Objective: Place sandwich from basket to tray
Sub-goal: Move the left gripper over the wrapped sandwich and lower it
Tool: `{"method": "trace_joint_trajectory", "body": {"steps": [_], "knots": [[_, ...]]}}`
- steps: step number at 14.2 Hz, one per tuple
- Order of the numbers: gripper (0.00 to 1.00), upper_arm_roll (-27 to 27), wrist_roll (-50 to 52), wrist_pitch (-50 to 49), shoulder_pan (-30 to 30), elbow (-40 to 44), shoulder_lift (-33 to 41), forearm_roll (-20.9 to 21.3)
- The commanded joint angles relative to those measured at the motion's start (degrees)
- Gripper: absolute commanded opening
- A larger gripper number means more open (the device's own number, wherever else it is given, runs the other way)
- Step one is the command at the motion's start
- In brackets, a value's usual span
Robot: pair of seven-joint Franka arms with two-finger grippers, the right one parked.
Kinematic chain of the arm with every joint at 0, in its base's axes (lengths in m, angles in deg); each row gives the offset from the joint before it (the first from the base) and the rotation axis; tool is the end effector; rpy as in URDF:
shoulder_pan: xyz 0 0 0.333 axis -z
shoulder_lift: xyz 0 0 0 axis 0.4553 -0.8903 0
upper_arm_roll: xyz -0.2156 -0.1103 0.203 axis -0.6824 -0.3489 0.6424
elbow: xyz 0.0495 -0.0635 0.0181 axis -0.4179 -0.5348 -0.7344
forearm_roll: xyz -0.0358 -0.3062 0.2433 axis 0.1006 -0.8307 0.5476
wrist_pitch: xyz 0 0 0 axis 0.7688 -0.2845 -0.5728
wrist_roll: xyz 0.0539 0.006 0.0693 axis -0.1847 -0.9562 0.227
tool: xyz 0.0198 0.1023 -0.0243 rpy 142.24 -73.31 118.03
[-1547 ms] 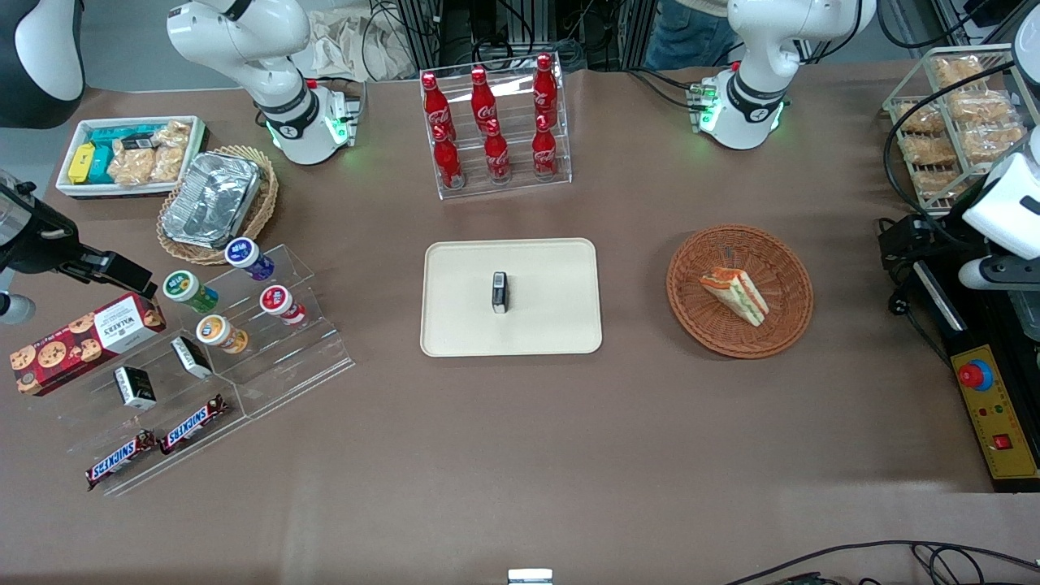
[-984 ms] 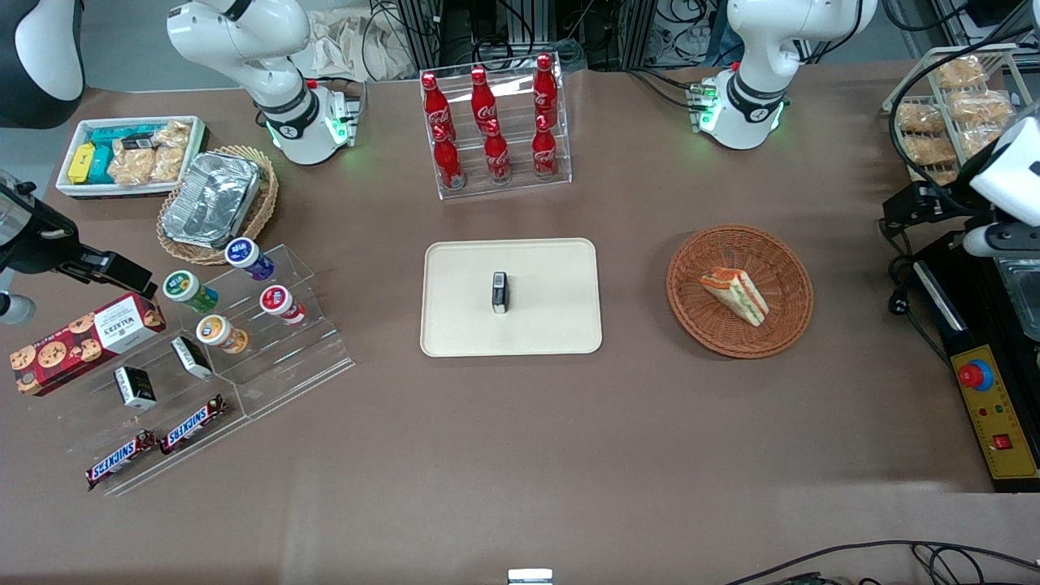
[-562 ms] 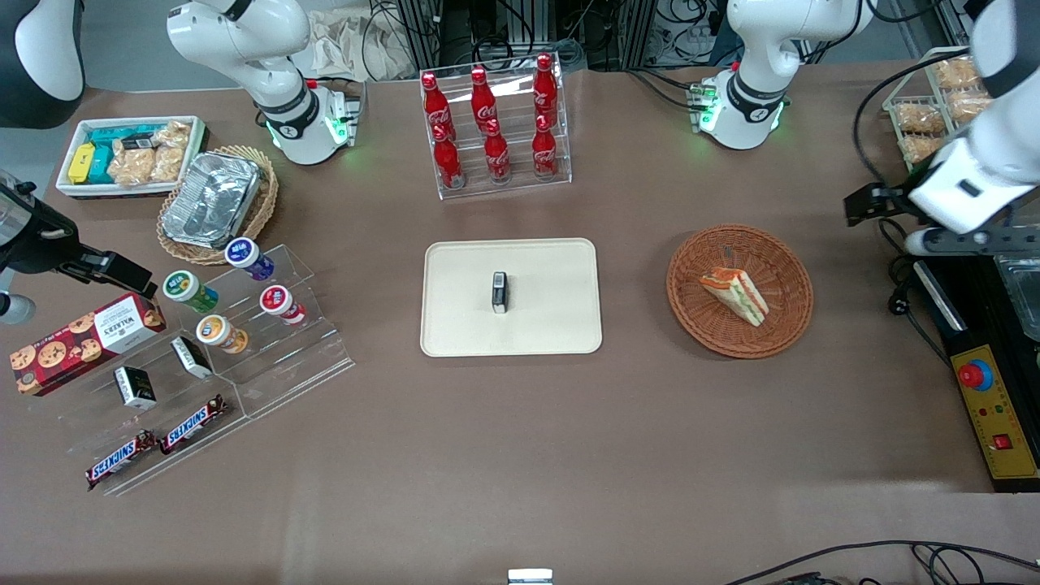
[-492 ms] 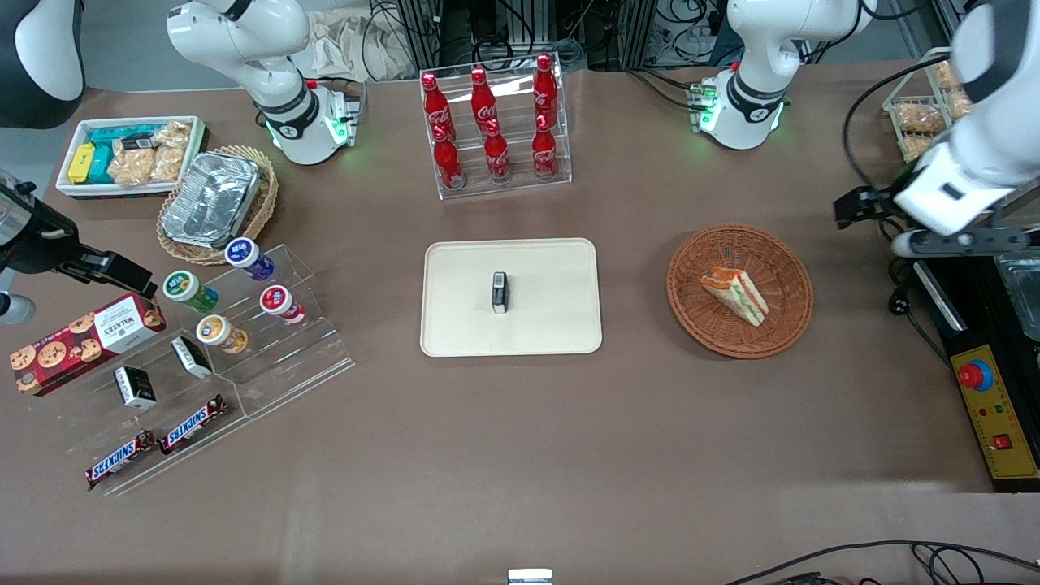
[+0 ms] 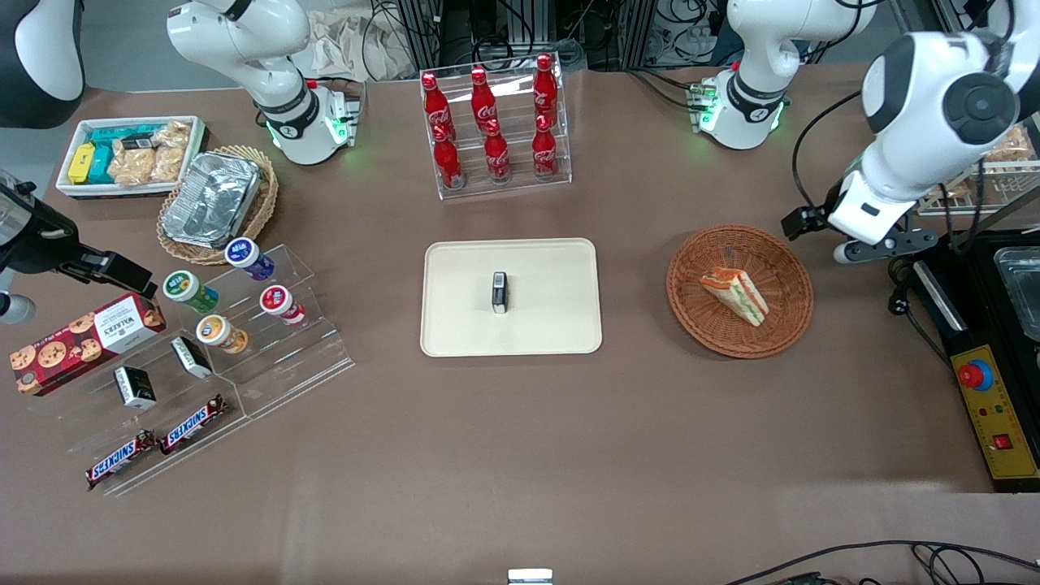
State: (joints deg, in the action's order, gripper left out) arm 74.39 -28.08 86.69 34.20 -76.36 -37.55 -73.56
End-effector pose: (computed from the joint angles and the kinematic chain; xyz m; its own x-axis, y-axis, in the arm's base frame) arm 0.4614 -0.0473 0.4297 0.9750 0.1992 -0.0982 0.1942 -0.9792 -0.0587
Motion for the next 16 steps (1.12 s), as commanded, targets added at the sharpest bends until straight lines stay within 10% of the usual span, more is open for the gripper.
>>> {"method": "trace_joint_trajectory", "body": {"steps": [1, 8, 16], "knots": [[1.00, -1.1, 7.5, 4.8, 0.0, -4.2, 0.5, -2.6], [1.00, -5.0, 31.6, 19.6, 0.4, -3.9, -11.1, -3.7], [0.98, -5.3, 35.4, 24.4, 0.5, -5.0, -15.8, -3.4]]}}
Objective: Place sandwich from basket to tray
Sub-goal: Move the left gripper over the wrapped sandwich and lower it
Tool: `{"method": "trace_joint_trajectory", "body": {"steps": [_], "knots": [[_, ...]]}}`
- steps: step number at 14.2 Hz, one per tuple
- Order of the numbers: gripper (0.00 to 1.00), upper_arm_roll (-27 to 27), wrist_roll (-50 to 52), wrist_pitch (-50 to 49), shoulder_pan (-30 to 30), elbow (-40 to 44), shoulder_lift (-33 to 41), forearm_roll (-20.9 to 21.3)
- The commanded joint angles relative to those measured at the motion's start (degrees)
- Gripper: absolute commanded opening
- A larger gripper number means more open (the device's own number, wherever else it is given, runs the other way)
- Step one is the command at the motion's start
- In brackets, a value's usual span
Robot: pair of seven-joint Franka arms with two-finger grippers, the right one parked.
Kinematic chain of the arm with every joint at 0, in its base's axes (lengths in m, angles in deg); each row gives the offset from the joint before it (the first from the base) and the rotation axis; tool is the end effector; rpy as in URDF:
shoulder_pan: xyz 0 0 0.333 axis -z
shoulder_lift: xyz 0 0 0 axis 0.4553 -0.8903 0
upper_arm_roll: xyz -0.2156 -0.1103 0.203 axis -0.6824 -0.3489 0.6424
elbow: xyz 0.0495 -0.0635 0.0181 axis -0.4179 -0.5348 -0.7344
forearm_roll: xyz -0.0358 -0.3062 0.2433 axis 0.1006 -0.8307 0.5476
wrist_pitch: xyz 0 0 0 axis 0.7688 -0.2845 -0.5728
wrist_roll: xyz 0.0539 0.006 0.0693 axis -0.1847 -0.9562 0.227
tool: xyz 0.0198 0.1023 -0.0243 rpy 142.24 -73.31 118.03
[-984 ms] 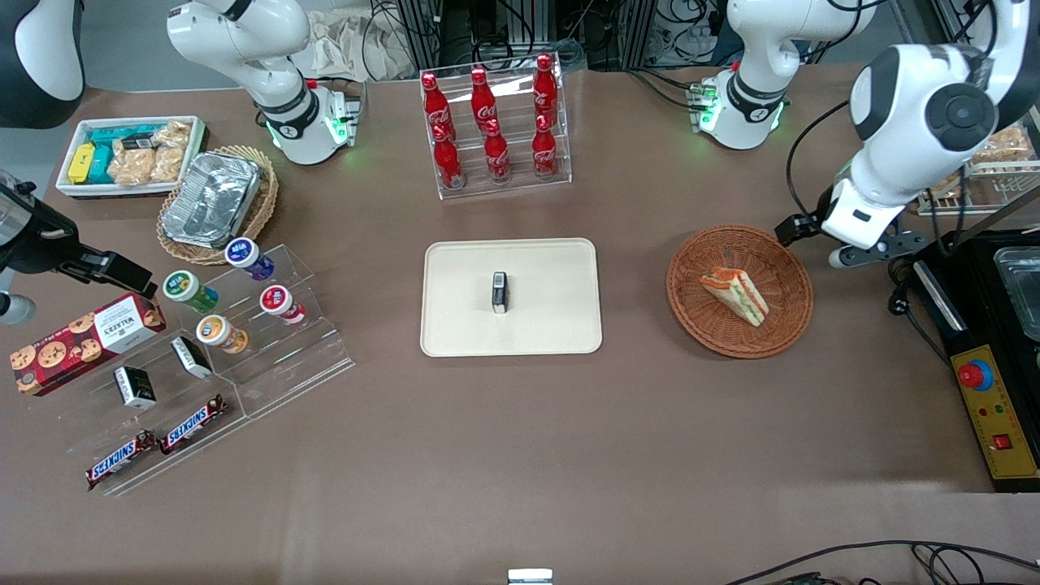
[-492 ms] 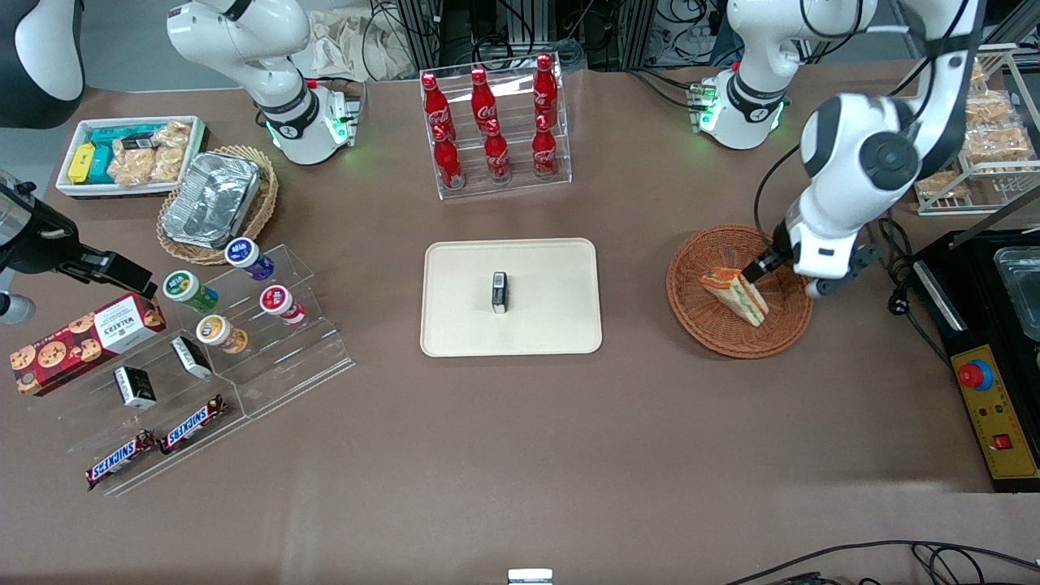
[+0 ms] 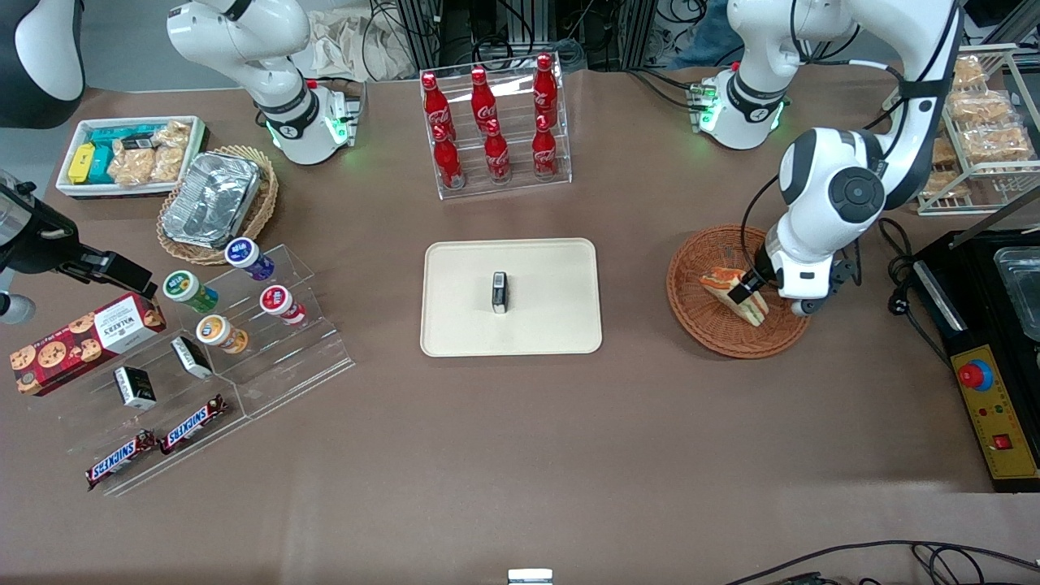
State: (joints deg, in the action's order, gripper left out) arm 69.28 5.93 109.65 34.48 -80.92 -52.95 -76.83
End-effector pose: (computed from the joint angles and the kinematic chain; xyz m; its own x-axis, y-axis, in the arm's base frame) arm 0.4846 -0.0992 0.2974 0.7430 0.6673 -0.0519 0.6665 -0.7447 -0.0350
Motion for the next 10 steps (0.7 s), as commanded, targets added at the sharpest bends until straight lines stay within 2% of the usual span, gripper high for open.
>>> {"method": "trace_joint_trajectory", "body": {"steps": [1, 10], "knots": [[0.97, -0.2, 1.4, 1.4, 0.3, -0.4, -0.5, -0.1], [0.96, -1.8, 2.8, 4.0, 0.3, -0.7, -3.8, -0.3]]}}
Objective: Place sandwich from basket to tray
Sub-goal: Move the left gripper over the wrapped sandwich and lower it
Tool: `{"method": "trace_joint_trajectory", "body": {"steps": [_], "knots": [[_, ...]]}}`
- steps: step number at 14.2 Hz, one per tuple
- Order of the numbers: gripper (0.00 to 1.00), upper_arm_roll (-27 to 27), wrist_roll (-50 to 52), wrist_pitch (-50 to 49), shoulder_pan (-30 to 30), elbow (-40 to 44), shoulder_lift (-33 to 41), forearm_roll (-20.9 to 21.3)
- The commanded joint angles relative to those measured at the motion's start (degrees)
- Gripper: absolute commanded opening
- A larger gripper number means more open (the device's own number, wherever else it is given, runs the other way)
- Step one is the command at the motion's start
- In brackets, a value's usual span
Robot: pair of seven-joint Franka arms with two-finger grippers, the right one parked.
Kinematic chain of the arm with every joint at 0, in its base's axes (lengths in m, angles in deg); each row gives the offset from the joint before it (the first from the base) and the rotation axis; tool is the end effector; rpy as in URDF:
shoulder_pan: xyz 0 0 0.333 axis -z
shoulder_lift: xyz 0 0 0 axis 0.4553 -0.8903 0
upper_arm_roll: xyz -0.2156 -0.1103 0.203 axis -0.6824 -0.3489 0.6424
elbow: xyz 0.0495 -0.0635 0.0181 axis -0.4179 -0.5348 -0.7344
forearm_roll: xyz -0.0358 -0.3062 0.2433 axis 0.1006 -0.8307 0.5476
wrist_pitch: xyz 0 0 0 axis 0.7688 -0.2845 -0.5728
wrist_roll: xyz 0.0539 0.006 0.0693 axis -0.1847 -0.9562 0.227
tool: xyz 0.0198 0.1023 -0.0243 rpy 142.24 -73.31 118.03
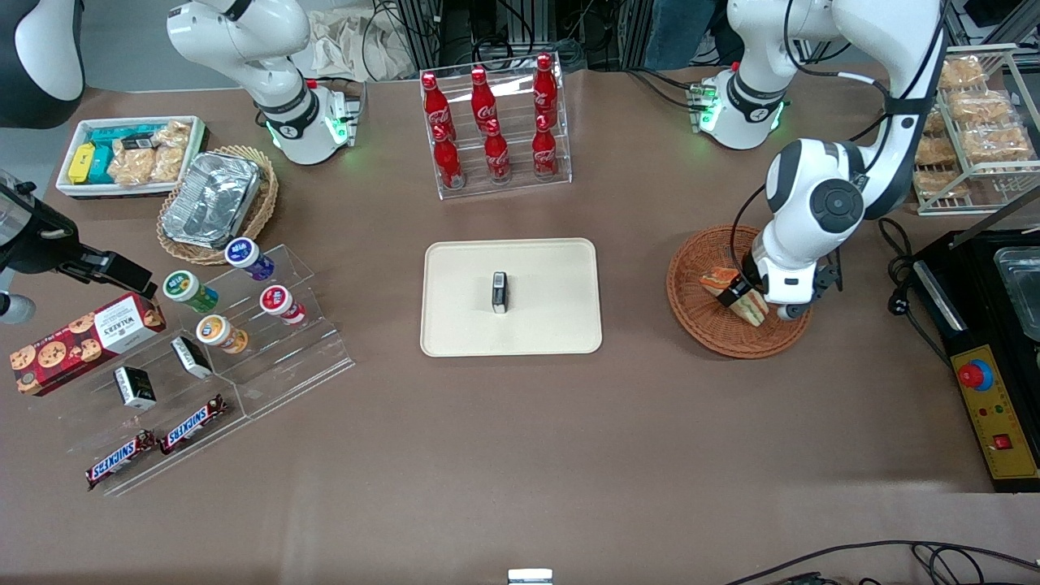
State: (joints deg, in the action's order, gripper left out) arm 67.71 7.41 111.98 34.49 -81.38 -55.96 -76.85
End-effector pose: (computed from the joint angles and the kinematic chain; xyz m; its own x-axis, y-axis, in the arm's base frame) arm 0.4809 -0.1125 0.2718 0.7421 0.6669 -0.0671 0.6651 -0.7451 -0.0488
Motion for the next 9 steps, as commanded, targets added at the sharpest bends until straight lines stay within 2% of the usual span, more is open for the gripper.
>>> {"method": "trace_joint_trajectory", "body": {"steps": [1, 2, 3, 4, 5, 7, 8, 9], "knots": [[0.94, -0.3, 1.4, 2.9, 0.2, -0.3, -1.4, -0.3], [0.85, -0.6, 2.6, 4.8, 0.2, -0.6, -2.0, -0.2], [0.73, -0.8, 3.6, 5.2, 0.2, -0.6, -2.2, 0.1], [0.46, -0.8, 4.0, 5.2, 0.2, -0.5, -2.2, 0.2], [0.29, -0.9, 4.3, 5.2, 0.2, -0.5, -2.1, 0.3], [0.06, -0.9, 5.2, 4.2, 0.2, 0.0, -0.8, 0.4], [0.00, -0.9, 5.2, 3.0, 0.2, 1.0, -0.3, 0.4], [0.00, -0.9, 5.2, -0.5, 0.2, 2.6, -0.1, 0.4]]}}
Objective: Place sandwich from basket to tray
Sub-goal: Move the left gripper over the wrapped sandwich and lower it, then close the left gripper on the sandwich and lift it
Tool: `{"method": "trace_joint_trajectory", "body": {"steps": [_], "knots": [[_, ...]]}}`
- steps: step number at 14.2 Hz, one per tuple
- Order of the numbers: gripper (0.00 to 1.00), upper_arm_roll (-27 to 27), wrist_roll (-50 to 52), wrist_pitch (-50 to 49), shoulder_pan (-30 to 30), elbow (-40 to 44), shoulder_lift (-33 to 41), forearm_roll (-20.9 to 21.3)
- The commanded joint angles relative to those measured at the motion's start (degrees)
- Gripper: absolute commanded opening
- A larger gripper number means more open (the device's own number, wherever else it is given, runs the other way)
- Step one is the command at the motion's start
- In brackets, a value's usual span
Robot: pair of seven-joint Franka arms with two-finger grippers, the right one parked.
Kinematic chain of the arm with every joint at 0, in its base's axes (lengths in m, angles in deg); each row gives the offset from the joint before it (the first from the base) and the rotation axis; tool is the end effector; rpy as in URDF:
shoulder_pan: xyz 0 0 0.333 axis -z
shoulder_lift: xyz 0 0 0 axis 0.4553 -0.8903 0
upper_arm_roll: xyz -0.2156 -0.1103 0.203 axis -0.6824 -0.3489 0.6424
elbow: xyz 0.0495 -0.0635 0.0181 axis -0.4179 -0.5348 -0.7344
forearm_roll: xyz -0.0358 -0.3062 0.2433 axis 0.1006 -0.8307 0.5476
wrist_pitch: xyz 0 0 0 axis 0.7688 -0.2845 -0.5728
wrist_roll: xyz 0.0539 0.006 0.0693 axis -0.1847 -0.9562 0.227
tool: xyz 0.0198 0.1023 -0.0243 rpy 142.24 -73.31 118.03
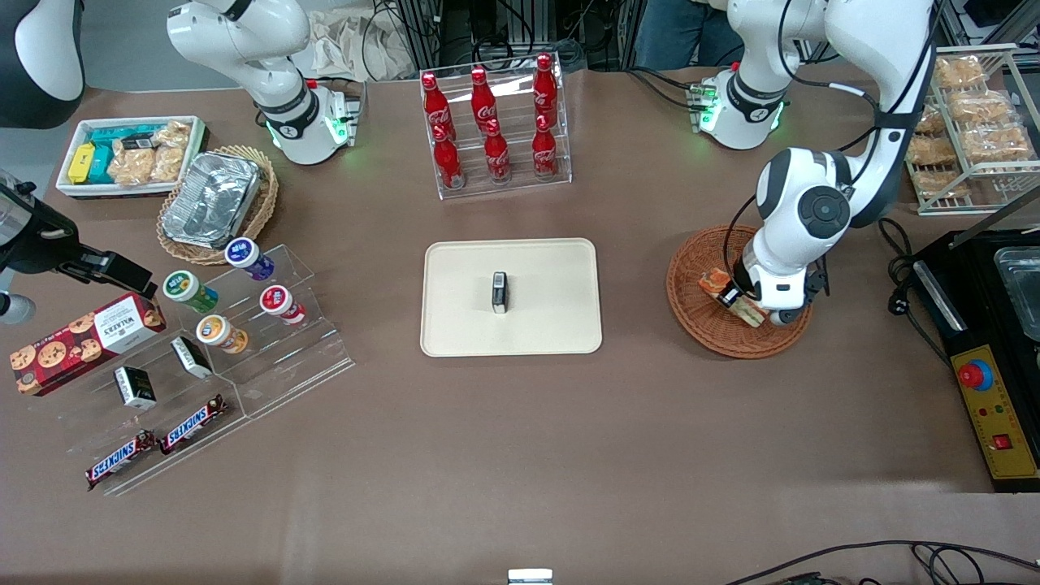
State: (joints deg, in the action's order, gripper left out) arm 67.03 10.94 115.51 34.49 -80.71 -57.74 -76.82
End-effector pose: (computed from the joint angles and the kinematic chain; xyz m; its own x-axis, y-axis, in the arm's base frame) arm 0.4885 -0.1203 0.2659 0.7093 0.7035 -0.0445 0.7036 -0.7104 -0.0150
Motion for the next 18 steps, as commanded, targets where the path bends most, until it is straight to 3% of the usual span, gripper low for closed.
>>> {"method": "trace_joint_trajectory", "body": {"steps": [1, 5, 11, 18], "knots": [[0.00, -0.2, 1.4, -9.0, 0.2, 4.8, 2.1, 0.4], [0.00, 0.0, -1.6, -32.0, -0.5, 21.8, 1.3, 1.6], [0.00, 0.3, -10.7, -48.2, -2.0, 38.3, 1.7, 1.1], [0.00, -0.2, -19.3, -52.7, -1.8, 41.2, 3.3, 1.0]]}}
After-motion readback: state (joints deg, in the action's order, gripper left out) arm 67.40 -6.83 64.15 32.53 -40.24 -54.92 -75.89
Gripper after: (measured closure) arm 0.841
